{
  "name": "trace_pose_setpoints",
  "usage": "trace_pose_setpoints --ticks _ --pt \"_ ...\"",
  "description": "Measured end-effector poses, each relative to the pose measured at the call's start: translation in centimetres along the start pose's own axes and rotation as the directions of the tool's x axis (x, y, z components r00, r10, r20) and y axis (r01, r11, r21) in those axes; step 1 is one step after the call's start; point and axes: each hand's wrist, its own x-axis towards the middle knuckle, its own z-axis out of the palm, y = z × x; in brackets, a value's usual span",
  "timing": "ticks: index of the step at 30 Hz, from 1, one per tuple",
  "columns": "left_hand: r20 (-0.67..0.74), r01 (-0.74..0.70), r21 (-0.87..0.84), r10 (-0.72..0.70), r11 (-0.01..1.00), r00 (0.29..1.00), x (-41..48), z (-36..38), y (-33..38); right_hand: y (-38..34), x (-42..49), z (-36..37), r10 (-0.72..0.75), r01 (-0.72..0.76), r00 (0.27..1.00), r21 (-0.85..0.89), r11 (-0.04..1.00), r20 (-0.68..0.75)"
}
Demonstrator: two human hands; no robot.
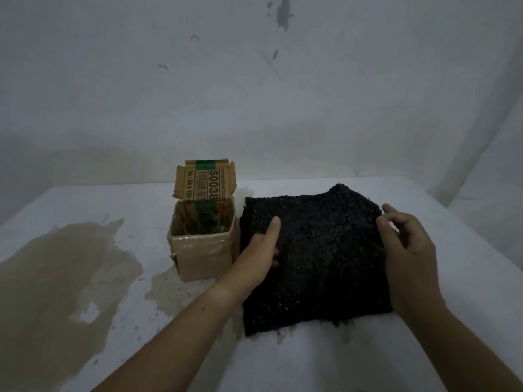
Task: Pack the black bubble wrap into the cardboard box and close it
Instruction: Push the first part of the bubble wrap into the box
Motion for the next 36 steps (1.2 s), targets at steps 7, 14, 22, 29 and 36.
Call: trace_pose_setpoints --ticks 7,14,22,29,36 --pt "0.806 0.654 -0.429 -0.063 0.623 0.589 -3.4 0.9 -0.8 -4.8 -0.9 1.7 0.048 -0.062 0.998 0.328 0.943 0.051" --pt "0.608 0.399 -0.664 0.146 0.632 0.780 -4.1 1.9 0.9 -5.7 -2.0 3.3 0.029 -0.078 0.990 0.368 0.927 0.138" --pt "0.114 -0.097 -0.628 0.215 0.772 0.970 -4.7 -5.9 1.8 -4.5 -2.4 3.0 0.152 -0.175 0.978 0.165 0.971 0.142" --pt "0.009 -0.623 0.028 0.623 0.782 0.783 -7.0 -12.6 2.9 -5.2 -2.7 7.2 0.541 -0.839 0.544 0.428 0.337 0.641" --pt "-0.108 -0.585 0.323 0.643 0.744 0.758 -6.5 -18.1 0.3 -4.5 -1.6 13.5 0.522 -0.668 0.672 0.125 0.734 0.526"
